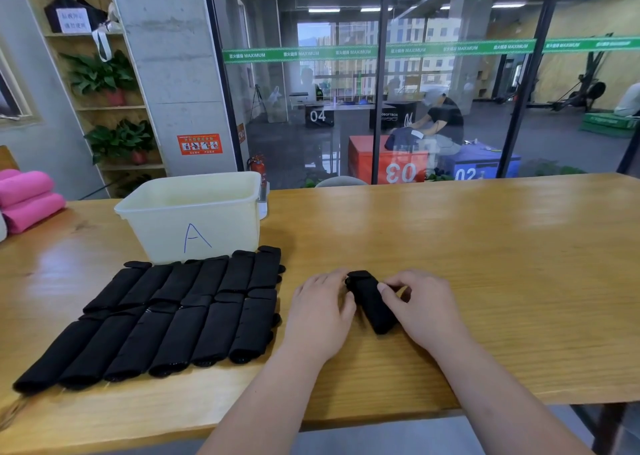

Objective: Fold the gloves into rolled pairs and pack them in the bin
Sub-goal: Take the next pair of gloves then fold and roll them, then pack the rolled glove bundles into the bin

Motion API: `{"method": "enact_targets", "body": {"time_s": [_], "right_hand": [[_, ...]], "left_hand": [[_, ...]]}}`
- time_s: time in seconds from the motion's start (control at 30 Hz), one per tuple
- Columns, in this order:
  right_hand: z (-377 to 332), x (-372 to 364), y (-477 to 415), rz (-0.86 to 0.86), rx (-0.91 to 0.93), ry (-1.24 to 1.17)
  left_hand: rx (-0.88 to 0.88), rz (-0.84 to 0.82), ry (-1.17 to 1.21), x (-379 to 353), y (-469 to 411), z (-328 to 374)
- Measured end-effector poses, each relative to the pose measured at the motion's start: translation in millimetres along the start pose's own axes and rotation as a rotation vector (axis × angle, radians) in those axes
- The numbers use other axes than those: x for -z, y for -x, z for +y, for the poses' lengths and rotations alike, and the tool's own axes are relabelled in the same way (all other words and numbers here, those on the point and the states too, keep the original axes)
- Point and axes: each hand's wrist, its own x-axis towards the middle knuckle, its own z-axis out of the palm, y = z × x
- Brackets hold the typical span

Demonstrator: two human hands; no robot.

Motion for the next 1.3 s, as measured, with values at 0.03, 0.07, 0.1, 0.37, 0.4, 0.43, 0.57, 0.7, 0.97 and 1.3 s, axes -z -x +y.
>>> {"method": "enact_targets", "body": {"time_s": [0.03,0.07,0.1,0.37,0.4,0.43,0.57,0.7,0.97,1.3], "right_hand": [[-1,0,1,-0.006,0.023,-0.015],[-1,0,1,-0.011,0.051,-0.014],[-1,0,1,-0.026,0.077,-0.004],[-8,-7,0,-0.488,0.227,0.300],[-9,-8,0,-0.491,0.220,0.308],[-10,-8,-1,-0.487,0.224,0.320],[-8,-9,1,-0.451,0.220,0.295],[-8,-6,3,-0.408,0.240,0.177],[-25,-14,2,-0.465,0.270,0.309],[-94,-61,-6,-0.540,0.271,0.285]], "left_hand": [[0.025,-0.005,0.037,0,-1,-2],[0.051,-0.001,0.073,-1,-2,-3],[0.076,0.008,0.104,0,-2,-4],[0.134,0.033,0.199,4,-3,-6],[0.134,0.030,0.190,4,-3,-6],[0.132,0.027,0.180,4,-3,-6],[0.118,0.039,0.137,4,-4,-3],[0.044,0.101,0.100,9,-1,2],[-0.135,-0.065,-0.226,40,7,-9],[0.106,-0.177,-0.405,84,33,-83]]}}
